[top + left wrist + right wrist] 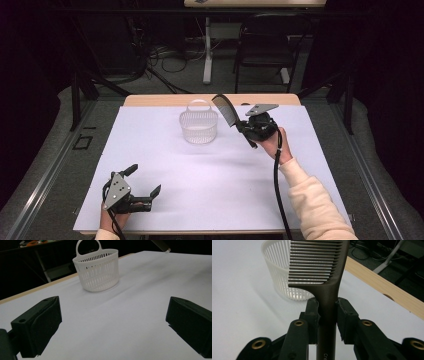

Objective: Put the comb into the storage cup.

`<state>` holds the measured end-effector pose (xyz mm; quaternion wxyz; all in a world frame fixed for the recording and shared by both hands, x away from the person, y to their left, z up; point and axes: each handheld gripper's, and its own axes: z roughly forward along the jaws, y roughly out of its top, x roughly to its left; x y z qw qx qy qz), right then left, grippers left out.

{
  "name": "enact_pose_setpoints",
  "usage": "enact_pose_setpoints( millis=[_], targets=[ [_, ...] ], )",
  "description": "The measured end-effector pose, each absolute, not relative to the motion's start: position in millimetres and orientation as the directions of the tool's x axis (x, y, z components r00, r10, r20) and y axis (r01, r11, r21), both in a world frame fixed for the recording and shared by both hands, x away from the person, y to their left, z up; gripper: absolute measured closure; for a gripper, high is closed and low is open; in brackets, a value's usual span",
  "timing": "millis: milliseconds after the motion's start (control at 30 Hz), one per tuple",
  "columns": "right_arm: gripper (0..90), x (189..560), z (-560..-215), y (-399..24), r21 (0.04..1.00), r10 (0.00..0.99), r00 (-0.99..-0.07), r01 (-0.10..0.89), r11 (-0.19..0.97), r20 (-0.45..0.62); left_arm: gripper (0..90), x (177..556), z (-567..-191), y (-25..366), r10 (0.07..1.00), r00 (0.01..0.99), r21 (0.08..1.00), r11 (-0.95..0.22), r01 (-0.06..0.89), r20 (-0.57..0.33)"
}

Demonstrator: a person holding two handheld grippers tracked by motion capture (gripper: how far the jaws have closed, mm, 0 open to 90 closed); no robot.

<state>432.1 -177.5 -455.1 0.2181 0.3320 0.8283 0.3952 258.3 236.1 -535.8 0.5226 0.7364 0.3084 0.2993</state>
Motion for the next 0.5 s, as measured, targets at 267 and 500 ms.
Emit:
enact_pose_setpoints(
  millis=[267,500],
  targets=[
    [72.6,433.0,-443.3,-169.5,0.807,0.713,-0.691,0.351,0.476,-0.12,0.2,257.8,-535.2,235.8,0.763,0.635,0.955,-0.264,0.137,0.12],
    [72.6,435.0,-435.2,-166.0,0.81,0.708,-0.693,0.335,0.482,-0.135,0.3,257.9,-534.8,235.6,0.762,0.636,0.955,-0.264,0.134,0.121]
  ],
)
